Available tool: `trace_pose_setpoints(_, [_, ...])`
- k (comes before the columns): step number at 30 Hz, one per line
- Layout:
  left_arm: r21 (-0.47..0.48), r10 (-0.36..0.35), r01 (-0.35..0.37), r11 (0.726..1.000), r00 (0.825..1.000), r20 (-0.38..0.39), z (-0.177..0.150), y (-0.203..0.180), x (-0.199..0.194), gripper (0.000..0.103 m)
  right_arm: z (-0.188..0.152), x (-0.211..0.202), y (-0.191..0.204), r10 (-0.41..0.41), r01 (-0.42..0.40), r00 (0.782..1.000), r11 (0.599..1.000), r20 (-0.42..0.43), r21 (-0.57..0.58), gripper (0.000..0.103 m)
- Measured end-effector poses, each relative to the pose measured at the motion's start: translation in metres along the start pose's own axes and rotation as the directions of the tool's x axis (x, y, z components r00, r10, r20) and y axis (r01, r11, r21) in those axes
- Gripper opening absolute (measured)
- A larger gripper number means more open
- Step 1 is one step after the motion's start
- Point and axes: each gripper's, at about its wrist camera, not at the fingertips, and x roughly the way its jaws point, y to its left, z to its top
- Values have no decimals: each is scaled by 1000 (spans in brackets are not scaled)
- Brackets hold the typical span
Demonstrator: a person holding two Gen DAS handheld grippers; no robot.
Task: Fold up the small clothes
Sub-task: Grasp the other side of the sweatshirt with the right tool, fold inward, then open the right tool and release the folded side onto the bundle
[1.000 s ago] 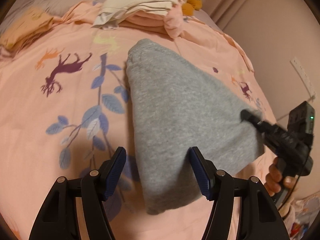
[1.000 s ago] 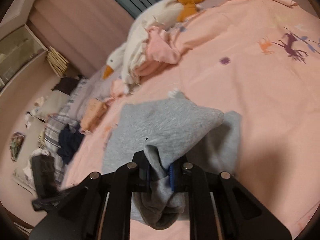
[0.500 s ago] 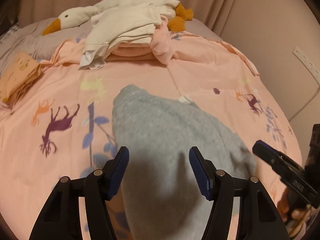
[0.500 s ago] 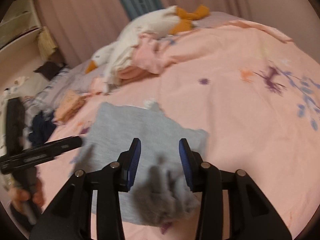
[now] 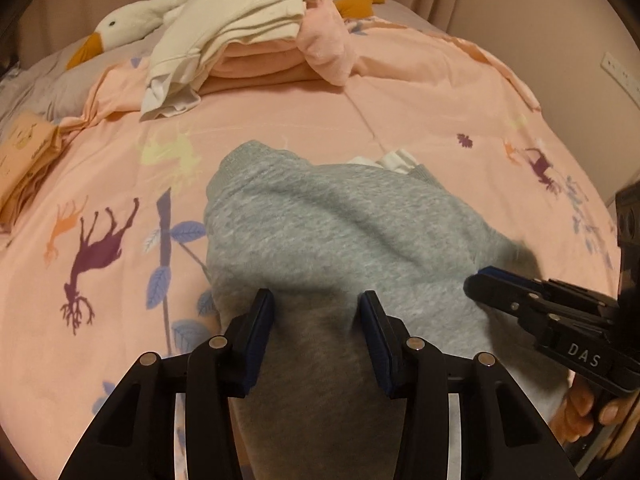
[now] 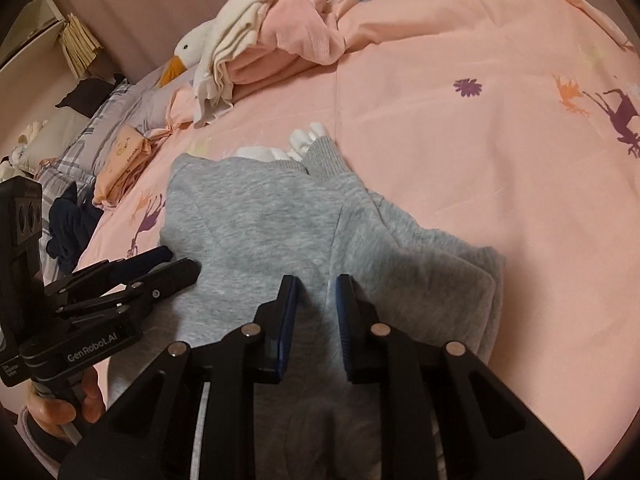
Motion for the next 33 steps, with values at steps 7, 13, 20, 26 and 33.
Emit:
trace_pose_setpoints(7, [18, -68, 66, 998, 992, 108, -45, -3, -60, 45, -32, -56, 17, 58, -46, 993, 993, 103, -110, 24])
trace_pose_setpoints(13, [56, -63, 58, 997, 993, 100, -87, -12, -64, 45, -68, -75, 30, 75, -49, 991, 976, 112, -213, 24])
trace_pose_setpoints(20, [50, -42, 40, 998, 998, 48, -96, -12, -42, 45, -87, -51, 12, 42, -34, 998, 986, 48, -164, 19])
trace_pose_setpoints(26, [-41, -92, 94, 995, 994, 52, -99, 3, -61, 46, -92, -68, -1, 140, -137, 987, 990, 73, -44, 25])
trace_pose_setpoints(33, [-253, -152, 165, 953, 986, 70, -115, 50, -79, 73, -109, -105, -40, 220, -240, 965, 961, 144, 141, 60])
